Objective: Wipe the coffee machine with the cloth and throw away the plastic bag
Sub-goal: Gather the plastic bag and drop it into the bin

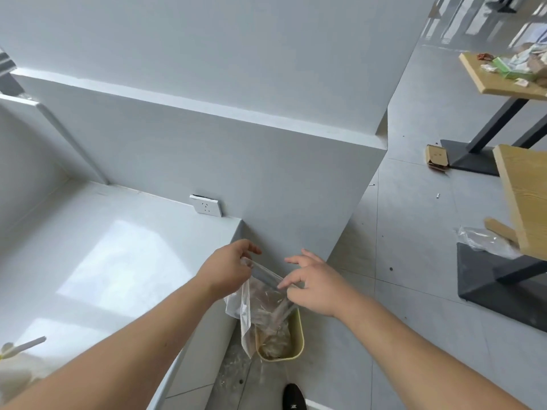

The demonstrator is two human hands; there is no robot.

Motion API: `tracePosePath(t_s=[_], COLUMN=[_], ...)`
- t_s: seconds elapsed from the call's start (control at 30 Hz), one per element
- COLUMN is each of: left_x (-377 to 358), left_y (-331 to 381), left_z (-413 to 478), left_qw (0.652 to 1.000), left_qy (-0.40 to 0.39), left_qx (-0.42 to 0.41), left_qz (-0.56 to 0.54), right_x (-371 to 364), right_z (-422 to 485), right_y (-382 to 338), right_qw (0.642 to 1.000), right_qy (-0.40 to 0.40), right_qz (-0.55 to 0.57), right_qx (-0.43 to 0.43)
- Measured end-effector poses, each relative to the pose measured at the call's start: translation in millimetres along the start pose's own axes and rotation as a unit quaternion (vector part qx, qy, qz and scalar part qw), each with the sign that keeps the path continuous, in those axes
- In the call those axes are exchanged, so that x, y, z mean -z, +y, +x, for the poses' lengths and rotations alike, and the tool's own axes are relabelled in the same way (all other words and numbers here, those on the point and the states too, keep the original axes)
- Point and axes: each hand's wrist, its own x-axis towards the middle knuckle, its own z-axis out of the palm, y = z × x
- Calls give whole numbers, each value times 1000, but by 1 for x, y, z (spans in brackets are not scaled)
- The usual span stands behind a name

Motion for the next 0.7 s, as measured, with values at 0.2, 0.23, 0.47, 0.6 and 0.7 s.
tracePosePath(t_s=[0.2,0.23,0.47,0.6,0.7], left_x=[-18,-19,-26,-27,-27], left_y=[-9,-12,-52,-95,-125], left_z=[8,9,15,14,19], left_qw=[1000,999,988,963,944], left_qy=[-6,-4,8,35,36], left_qx=[-13,-13,-19,-14,-16], left_qz=[24,29,155,266,328], right_x=[-21,-25,-57,-81,-99], right_z=[18,20,30,38,45], right_y=[-15,-14,1,12,19], right_qw=[996,996,994,988,986], right_qy=[-59,-64,-56,-80,-94], right_qz=[-50,-54,-98,-125,-119], right_qx=[35,29,-2,-32,-65])
